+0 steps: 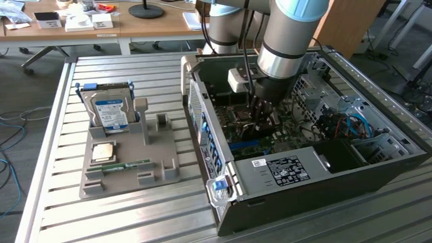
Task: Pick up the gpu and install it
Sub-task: 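Insert the gpu into the slot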
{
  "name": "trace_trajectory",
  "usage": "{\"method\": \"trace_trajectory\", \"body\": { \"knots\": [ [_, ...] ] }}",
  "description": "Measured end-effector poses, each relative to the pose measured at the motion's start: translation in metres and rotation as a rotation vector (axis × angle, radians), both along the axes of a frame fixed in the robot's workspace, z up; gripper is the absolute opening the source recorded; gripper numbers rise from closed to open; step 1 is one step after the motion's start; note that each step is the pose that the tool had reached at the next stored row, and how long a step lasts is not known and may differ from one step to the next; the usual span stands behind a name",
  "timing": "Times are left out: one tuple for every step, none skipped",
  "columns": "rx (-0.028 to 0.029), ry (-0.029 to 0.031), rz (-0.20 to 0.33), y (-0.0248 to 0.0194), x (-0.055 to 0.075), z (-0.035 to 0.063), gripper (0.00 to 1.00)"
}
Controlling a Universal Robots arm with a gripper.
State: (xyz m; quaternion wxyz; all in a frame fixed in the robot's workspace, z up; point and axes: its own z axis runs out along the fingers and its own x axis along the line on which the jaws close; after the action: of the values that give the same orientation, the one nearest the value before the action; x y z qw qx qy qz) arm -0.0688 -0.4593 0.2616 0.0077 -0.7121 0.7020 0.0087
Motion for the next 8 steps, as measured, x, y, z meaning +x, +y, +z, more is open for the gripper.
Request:
{"method": "trace_trajectory", "body": {
  "knots": [
    [0.0000,0.0000,0.000,0.0000,0.0000,0.0000,0.27],
    [0.0000,0.0000,0.000,0.0000,-0.0001,0.0000,0.27],
    [0.0000,-0.0006,0.000,0.0001,-0.0004,0.0000,0.27],
    [0.0001,-0.0020,0.000,0.0001,-0.0008,0.0000,0.27],
    [0.0000,-0.0043,0.000,0.0001,-0.0012,0.0000,0.27],
    [0.0000,-0.0069,0.000,0.0001,-0.0017,0.0000,0.27],
    [0.0001,-0.0087,0.000,0.0001,-0.0020,-0.0001,0.27],
    [0.0000,-0.0104,0.000,0.0000,-0.0021,-0.0001,0.27]
  ]
}}
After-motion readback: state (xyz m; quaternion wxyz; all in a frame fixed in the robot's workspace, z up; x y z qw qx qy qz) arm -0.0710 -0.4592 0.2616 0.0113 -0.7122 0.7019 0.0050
